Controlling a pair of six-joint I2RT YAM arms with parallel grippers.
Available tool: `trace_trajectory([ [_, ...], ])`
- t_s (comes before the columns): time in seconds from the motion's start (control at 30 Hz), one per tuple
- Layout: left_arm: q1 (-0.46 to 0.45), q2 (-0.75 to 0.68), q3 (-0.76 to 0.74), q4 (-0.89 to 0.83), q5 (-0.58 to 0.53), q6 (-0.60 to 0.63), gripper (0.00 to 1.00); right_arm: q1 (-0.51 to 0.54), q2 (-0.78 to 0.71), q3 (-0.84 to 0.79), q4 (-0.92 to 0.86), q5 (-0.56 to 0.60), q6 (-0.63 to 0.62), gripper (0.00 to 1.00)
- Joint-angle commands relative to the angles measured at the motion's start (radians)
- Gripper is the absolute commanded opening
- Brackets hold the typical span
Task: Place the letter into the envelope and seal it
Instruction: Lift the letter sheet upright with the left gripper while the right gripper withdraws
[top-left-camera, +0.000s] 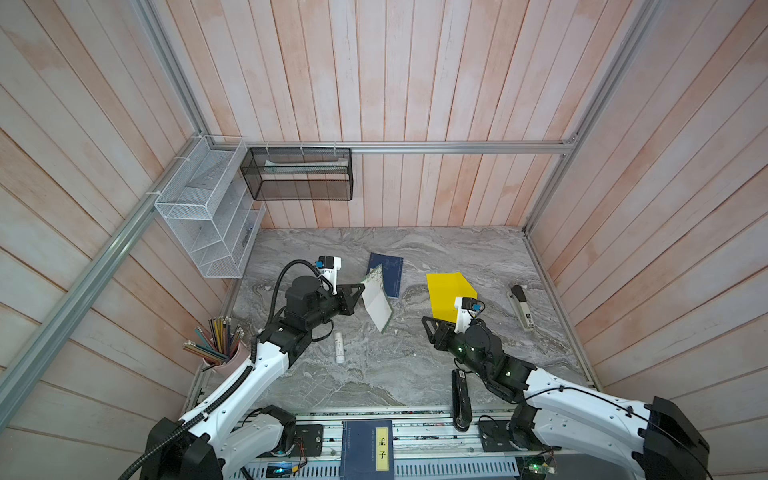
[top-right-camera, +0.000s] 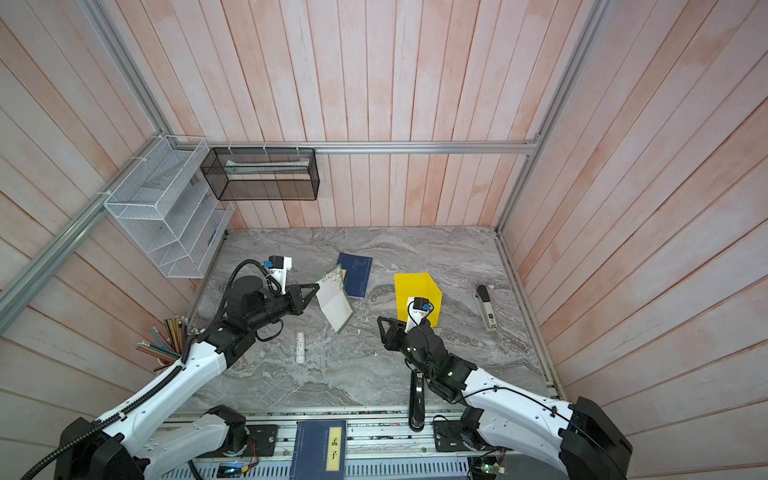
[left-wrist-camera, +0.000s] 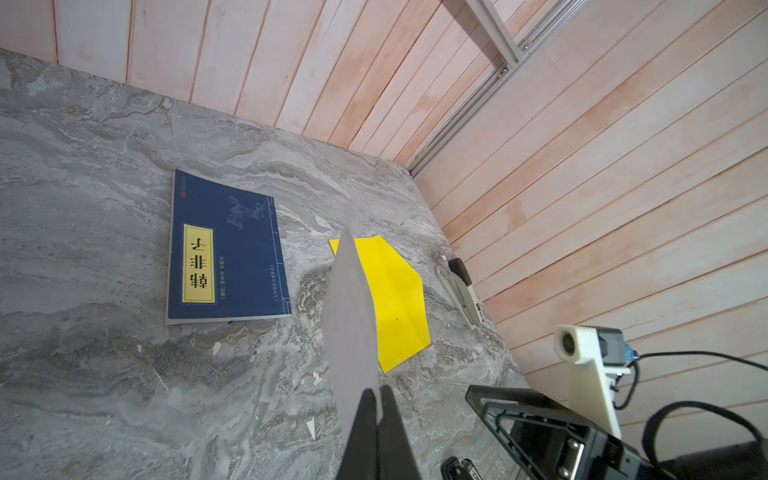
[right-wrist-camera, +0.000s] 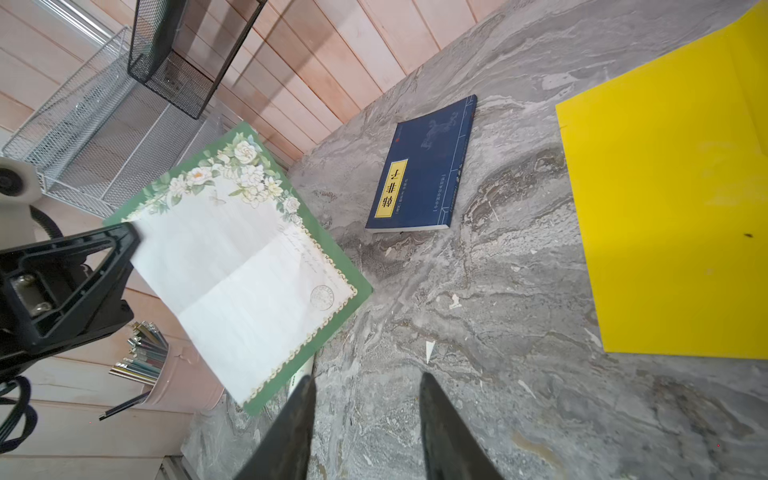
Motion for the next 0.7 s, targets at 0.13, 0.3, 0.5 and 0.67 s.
trace_trajectory([
  [0.13, 0.010, 0.027, 0.070, 0.127, 0.107, -0.083, 0.00, -0.006, 0.052, -0.036, 0.169, -0.019, 0.002, 0.44],
  [0.3, 0.025, 0.053, 0.067, 0.215, 0.173, -0.145, 0.00, -0.007, 0.073, -0.078, 0.337, -0.054, 0.009, 0.52],
  [0.5, 0.049, 0.094, 0.036, 0.405, 0.236, -0.281, 0.00, -0.006, 0.095, -0.095, 0.391, -0.024, -0.046, 0.51],
  [0.67, 0.050, 0.136, 0.031, 0.541, 0.271, -0.383, 0.00, -0.007, 0.161, -0.101, 0.447, -0.029, -0.057, 0.46],
])
